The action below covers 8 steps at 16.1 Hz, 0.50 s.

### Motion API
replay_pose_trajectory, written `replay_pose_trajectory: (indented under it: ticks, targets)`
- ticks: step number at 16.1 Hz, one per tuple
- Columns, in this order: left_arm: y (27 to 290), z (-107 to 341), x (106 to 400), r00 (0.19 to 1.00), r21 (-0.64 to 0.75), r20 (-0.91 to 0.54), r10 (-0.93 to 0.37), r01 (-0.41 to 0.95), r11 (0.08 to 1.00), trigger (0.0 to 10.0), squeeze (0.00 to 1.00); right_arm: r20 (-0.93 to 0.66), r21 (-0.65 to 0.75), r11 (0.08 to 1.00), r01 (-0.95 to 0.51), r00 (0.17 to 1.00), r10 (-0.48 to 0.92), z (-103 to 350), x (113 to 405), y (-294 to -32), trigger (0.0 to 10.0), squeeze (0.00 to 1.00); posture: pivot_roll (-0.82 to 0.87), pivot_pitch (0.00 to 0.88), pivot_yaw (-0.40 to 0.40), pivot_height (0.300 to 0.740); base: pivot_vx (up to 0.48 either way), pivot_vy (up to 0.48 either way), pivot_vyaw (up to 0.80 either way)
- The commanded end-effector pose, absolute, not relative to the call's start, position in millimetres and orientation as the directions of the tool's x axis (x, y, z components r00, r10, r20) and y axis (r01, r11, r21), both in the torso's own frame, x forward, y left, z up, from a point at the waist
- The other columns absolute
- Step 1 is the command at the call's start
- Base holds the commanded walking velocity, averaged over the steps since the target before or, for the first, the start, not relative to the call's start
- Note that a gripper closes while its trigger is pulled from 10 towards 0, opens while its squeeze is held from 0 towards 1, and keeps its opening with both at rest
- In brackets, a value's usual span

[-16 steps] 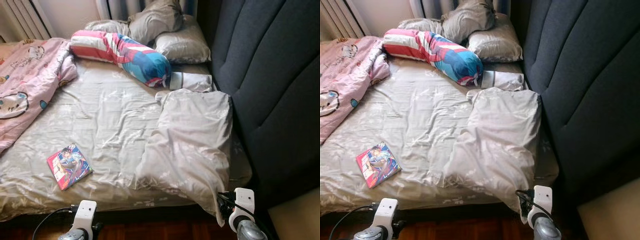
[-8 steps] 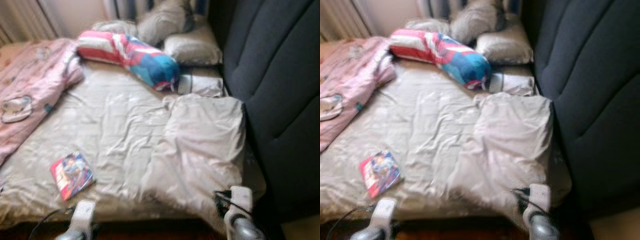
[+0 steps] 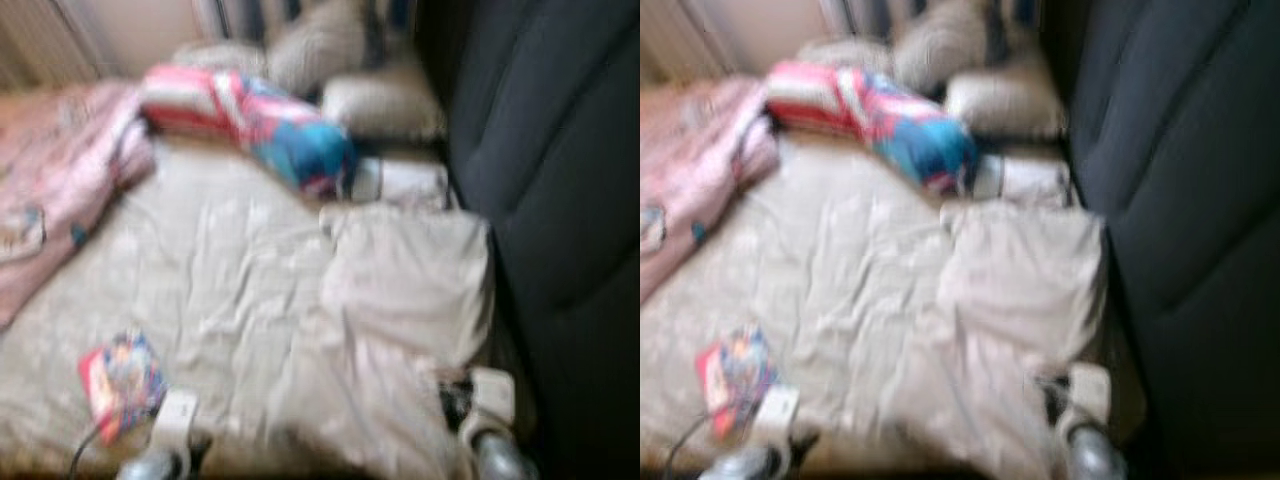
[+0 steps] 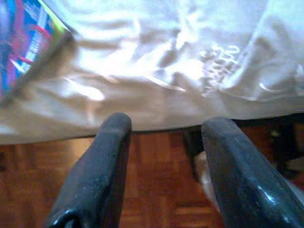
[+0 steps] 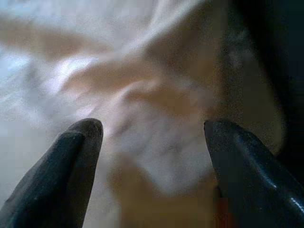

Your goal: Clean up the room

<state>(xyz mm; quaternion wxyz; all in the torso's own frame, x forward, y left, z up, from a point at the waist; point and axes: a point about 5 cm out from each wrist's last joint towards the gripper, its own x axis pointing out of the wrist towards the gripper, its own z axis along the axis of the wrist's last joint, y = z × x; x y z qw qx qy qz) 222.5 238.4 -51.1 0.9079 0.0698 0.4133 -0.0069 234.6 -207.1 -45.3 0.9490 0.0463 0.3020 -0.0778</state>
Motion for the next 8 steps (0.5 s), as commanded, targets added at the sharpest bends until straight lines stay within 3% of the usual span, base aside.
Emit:
replay_pose_trajectory:
  ticks: [1, 4, 5, 6, 8]
  targets:
    - [247.5, -60.6, 203.0, 0.606, 0.131, -0.792, 0.073, 0.052, 0.99, 10.0, 0.0, -0.602, 0.062, 0.981, 0.182, 0.791, -0.109, -50.7, 229.3, -199.7, 10.0, 0.0, -0.03, 0.136, 0.01, 0.74, 0.0, 0.0, 0.0]
    - [249.0, -60.5, 202.3, 0.604, 0.135, -0.793, 0.075, 0.054, 0.989, 10.0, 0.0, -0.572, 0.088, 0.972, 0.217, 0.81, -0.129, -44.5, 236.5, -204.4, 10.0, 0.0, -0.03, 0.146, 0.017, 0.74, 0.0, 0.0, 0.0]
    - [249.8, -60.4, 201.9, 0.603, 0.136, -0.794, 0.076, 0.055, 0.989, 10.0, 0.0, -0.562, 0.111, 0.965, 0.239, 0.816, -0.137, -42.0, 239.4, -206.1, 10.0, 0.05, -0.03, 0.153, 0.021, 0.74, 0.0, 0.0, 0.0]
    - [250.7, -60.5, 201.3, 0.601, 0.139, -0.795, 0.076, 0.06, 0.989, 10.0, 0.0, -0.564, 0.127, 0.957, 0.259, 0.813, -0.145, -41.3, 240.7, -207.5, 10.0, 1.0, -0.03, 0.156, 0.024, 0.74, 0.0, 0.0, 0.0]
    - [252.7, -60.7, 199.7, 0.597, 0.144, -0.799, 0.077, 0.066, 0.987, 10.0, 0.0, -0.561, 0.121, 0.949, 0.292, 0.808, -0.177, -38.9, 243.3, -212.5, 10.0, 1.0, -0.03, 0.169, 0.032, 0.74, 0.0, 0.0, 0.0]
